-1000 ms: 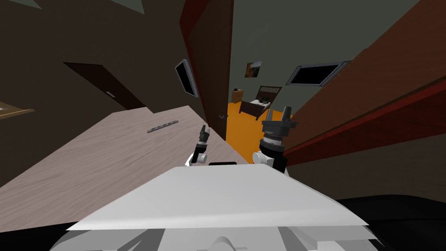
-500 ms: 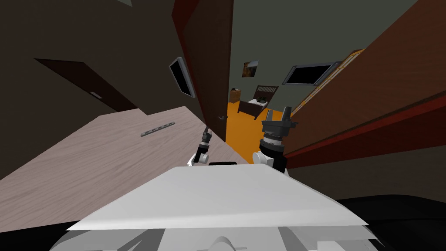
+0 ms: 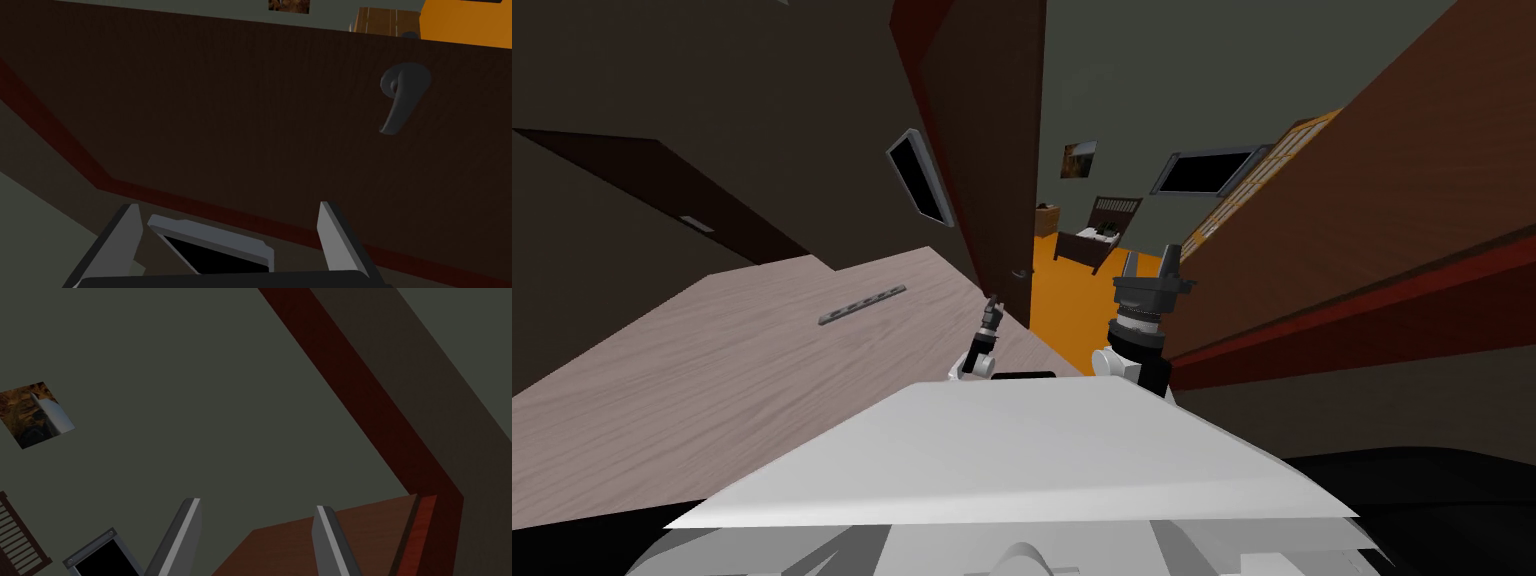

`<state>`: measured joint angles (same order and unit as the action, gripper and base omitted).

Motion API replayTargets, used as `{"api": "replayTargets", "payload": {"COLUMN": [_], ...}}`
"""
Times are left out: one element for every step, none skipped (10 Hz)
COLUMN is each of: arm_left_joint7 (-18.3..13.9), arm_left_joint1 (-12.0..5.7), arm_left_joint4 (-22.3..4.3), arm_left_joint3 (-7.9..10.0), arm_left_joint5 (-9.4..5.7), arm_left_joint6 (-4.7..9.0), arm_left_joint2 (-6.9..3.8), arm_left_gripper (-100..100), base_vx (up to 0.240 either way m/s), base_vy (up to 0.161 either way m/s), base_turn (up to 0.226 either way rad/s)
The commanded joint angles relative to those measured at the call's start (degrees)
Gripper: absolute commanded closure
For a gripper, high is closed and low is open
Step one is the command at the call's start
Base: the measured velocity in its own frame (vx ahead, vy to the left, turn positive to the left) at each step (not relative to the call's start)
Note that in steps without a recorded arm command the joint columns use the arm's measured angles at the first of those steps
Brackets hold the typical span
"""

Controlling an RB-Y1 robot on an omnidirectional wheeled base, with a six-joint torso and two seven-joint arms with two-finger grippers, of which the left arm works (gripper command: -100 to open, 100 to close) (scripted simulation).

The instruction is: Push the door open

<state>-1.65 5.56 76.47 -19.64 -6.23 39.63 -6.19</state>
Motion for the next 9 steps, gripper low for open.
{"api": "replayTargets", "payload": {"arm_left_joint7": [0.3,0.4,0.5,0.7,0.9,1.2,1.3,1.4,1.6], "arm_left_joint1": [-0.91,-1.29,-1.67,-2.05,-2.82,-3.54,-3.89,-4.25,-4.61], "arm_left_joint4": [-2.4,-3.4,-4.3,-5.3,-7.3,-9.1,-10.0,-10.9,-11.8], "arm_left_joint3": [-1.1,-1.53,-1.95,-2.37,-3.21,-4.01,-4.4,-4.8,-5.2], "arm_left_joint5": [-0.61,-0.82,-1.04,-1.25,-1.68,-2.08,-2.29,-2.49,-2.69], "arm_left_joint6": [0.3,0.43,0.56,0.69,0.96,1.21,1.33,1.46,1.58], "arm_left_joint2": [-0.1,-0.07,-0.04,-0.01,0.05,0.15,0.2,0.25,0.3], "arm_left_gripper": [-100,-100,-100,-100,-100,-100,-100,-100,-100], "base_vx": [0.11,0.126,0.1,0.086,0.114,0.145,0.114,0.092,0.09], "base_vy": [0.109,0.095,0.074,0.081,0.096,0.124,0.102,0.073,0.055], "base_turn": [-0.123,-0.109,-0.069,-0.064,-0.127,-0.168,-0.089,-0.047,-0.064]}}
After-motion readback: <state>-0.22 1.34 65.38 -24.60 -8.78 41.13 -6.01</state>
